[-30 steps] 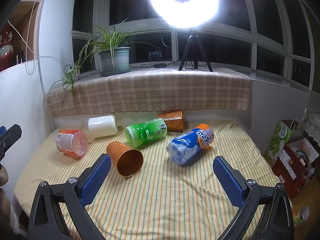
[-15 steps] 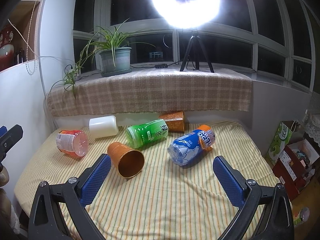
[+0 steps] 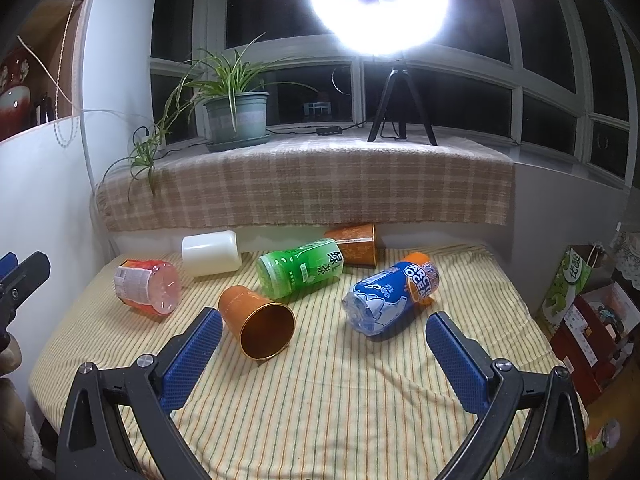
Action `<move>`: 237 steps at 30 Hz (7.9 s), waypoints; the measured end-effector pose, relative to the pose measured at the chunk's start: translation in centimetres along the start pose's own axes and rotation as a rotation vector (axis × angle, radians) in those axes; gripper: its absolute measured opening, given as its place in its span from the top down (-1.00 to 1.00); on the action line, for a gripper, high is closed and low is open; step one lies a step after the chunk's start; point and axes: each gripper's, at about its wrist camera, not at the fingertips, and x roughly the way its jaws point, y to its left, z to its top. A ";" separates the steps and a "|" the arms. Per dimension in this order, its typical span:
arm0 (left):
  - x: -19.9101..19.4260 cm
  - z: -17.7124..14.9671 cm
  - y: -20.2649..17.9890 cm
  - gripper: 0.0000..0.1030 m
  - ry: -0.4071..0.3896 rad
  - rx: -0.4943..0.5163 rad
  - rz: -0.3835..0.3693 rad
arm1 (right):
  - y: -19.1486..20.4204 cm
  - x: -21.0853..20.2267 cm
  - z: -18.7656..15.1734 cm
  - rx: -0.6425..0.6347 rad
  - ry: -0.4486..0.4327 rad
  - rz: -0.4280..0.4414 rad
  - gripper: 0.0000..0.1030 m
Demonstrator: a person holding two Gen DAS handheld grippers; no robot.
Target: Flip cup upright
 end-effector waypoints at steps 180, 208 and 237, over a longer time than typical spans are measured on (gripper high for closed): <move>13.8 -5.9 6.4 -0.96 0.762 -0.507 -0.437 | 1.6 5.1 -5.2 0.069 0.381 0.579 -0.73; 18.7 -7.9 2.3 -0.51 0.841 -0.482 -0.382 | -3.5 4.9 -8.0 0.187 0.382 0.493 -0.73; 13.9 -3.9 -1.5 -0.49 0.568 -0.159 -0.263 | -4.1 4.6 -8.1 0.201 0.353 0.475 -0.73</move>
